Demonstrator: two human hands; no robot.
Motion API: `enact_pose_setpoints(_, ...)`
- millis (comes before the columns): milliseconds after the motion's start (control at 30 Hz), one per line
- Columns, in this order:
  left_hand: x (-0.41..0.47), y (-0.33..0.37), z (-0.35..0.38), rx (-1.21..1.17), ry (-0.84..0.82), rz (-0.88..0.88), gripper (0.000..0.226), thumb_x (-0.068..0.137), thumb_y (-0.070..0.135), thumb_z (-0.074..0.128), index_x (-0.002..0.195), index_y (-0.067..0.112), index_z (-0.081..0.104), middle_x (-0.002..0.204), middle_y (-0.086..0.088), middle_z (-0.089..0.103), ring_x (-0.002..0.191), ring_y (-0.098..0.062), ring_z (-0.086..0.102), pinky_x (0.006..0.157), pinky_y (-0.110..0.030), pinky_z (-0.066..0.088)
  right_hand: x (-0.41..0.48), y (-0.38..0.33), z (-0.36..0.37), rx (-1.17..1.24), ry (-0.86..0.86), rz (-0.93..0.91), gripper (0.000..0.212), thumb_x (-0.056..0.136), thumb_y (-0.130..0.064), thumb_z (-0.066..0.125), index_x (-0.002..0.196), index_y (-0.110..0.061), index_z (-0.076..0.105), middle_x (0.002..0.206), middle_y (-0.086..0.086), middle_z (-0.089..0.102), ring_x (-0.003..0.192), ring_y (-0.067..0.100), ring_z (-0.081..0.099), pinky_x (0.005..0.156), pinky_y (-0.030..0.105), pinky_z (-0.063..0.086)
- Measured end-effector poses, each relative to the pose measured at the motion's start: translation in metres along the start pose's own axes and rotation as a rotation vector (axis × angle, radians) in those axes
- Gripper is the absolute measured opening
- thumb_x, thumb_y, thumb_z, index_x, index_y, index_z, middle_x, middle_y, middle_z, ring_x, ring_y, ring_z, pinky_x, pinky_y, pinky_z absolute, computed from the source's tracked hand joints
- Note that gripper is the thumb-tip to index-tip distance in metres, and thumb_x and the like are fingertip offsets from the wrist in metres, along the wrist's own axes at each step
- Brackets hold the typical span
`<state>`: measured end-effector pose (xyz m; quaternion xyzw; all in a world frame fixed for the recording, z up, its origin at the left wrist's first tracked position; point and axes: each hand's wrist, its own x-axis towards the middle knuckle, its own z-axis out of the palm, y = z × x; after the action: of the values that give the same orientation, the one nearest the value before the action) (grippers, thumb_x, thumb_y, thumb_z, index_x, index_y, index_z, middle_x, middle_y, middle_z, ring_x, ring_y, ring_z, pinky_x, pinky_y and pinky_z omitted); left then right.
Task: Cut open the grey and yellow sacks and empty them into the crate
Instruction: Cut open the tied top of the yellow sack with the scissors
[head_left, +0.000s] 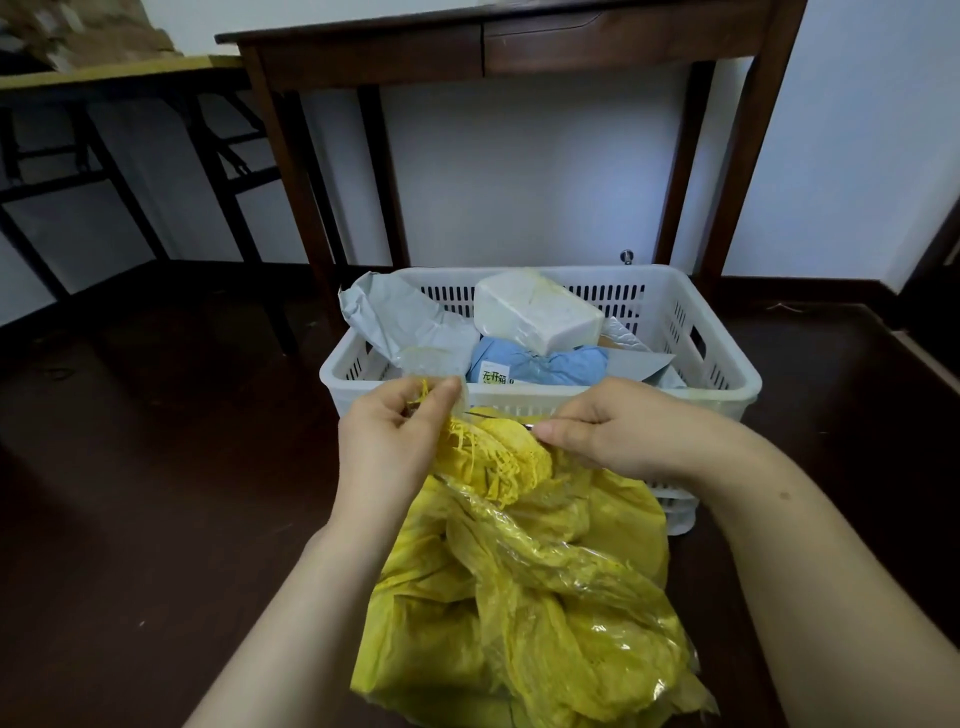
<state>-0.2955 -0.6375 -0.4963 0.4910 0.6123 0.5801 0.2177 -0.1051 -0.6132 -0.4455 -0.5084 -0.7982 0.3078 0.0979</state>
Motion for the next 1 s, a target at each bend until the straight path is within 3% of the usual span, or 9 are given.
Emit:
enact_pose_setpoints(100, -0.002, 0.005, -0.001, 0.077, 0.007, 0.068, 0.032, 0.084, 0.033, 0.069, 0.079, 0.002, 0.070, 0.065, -0.025, 0.057, 0.057, -0.021, 0.050, 0.059, -0.046, 0.049, -0.001, 0.000, 0.000, -0.008, -0.006, 0.003, 0.042, 0.093, -0.045, 0.052, 0.083, -0.006, 0.067, 0.066, 0.002, 0.050, 0.063, 0.015, 0.046, 0.064, 0.029, 0.040)
enact_pose_setpoints(233, -0.003, 0.010, -0.002, 0.139, -0.003, 0.154, 0.018, 0.085, 0.027, 0.069, 0.078, 0.011, 0.073, 0.073, -0.008, 0.065, 0.069, -0.018, 0.059, 0.068, -0.040, 0.049, -0.006, -0.005, -0.002, -0.030, -0.036, 0.017, 0.036, 0.093, -0.044, 0.051, 0.087, -0.014, 0.070, 0.071, 0.003, 0.058, 0.068, 0.016, 0.053, 0.069, 0.030, 0.047)
enact_pose_setpoints(300, -0.004, 0.012, -0.003, 0.170, -0.018, 0.213, 0.014, 0.085, 0.025, 0.069, 0.077, 0.014, 0.073, 0.076, -0.008, 0.065, 0.072, -0.019, 0.060, 0.067, -0.036, 0.047, -0.008, -0.009, -0.002, -0.073, -0.039, 0.031, 0.038, 0.094, -0.045, 0.049, 0.094, -0.012, 0.070, 0.075, 0.006, 0.061, 0.073, 0.020, 0.057, 0.071, 0.032, 0.048)
enact_pose_setpoints(467, -0.005, 0.012, -0.002, 0.257, -0.038, 0.361, 0.013, 0.085, 0.024, 0.068, 0.081, 0.015, 0.075, 0.072, -0.007, 0.059, 0.067, -0.018, 0.057, 0.060, -0.034, 0.044, -0.012, -0.029, 0.002, -0.379, 0.109, 0.095, 0.040, 0.095, -0.052, 0.041, 0.075, -0.019, 0.052, 0.069, -0.007, 0.047, 0.074, 0.018, 0.049, 0.063, 0.031, 0.037)
enact_pose_setpoints(600, -0.004, 0.012, -0.002, 0.296, -0.017, 0.436, 0.017, 0.086, 0.024, 0.067, 0.079, 0.010, 0.073, 0.065, -0.004, 0.053, 0.062, -0.014, 0.050, 0.057, -0.030, 0.040, -0.016, -0.045, 0.010, -0.493, 0.263, 0.045, 0.026, 0.097, -0.045, 0.044, 0.081, -0.024, 0.047, 0.066, -0.006, 0.037, 0.076, 0.023, 0.041, 0.055, 0.029, 0.031)
enact_pose_setpoints(733, -0.004, 0.011, -0.006, 0.296, -0.004, 0.475, 0.026, 0.087, 0.029, 0.063, 0.078, 0.006, 0.071, 0.066, -0.006, 0.052, 0.062, -0.016, 0.050, 0.056, -0.033, 0.040, -0.017, -0.047, 0.014, -0.439, 0.250, 0.002, 0.038, 0.096, -0.042, 0.048, 0.067, -0.020, 0.036, 0.064, -0.005, 0.033, 0.071, 0.023, 0.039, 0.059, 0.032, 0.030)
enact_pose_setpoints(867, -0.007, 0.013, -0.004, 0.288, -0.002, 0.519, 0.020, 0.086, 0.024, 0.065, 0.082, 0.006, 0.073, 0.068, -0.006, 0.054, 0.063, -0.014, 0.051, 0.057, -0.033, 0.041, -0.010, -0.044, 0.021, -0.435, 0.227, 0.009, 0.039, 0.094, -0.026, 0.054, 0.063, -0.020, 0.031, 0.068, -0.003, 0.036, 0.073, 0.023, 0.041, 0.063, 0.031, 0.034)
enact_pose_setpoints(933, -0.007, 0.013, -0.005, 0.298, 0.020, 0.531, 0.019, 0.086, 0.024, 0.065, 0.082, 0.007, 0.073, 0.067, -0.006, 0.052, 0.062, -0.013, 0.048, 0.056, -0.030, 0.039, -0.008, -0.043, 0.023, -0.363, 0.190, 0.033, 0.035, 0.094, -0.031, 0.054, 0.065, -0.018, 0.039, 0.069, -0.002, 0.040, 0.070, 0.022, 0.042, 0.059, 0.028, 0.033)
enact_pose_setpoints(1000, -0.007, 0.012, -0.006, 0.315, 0.035, 0.545, 0.018, 0.086, 0.022, 0.066, 0.081, 0.006, 0.073, 0.066, -0.003, 0.050, 0.062, -0.012, 0.047, 0.054, -0.028, 0.038, -0.006, -0.040, 0.024, -0.124, 0.087, 0.081, 0.033, 0.093, -0.036, 0.055, 0.067, -0.016, 0.056, 0.064, -0.002, 0.047, 0.059, 0.019, 0.045, 0.050, 0.025, 0.032)
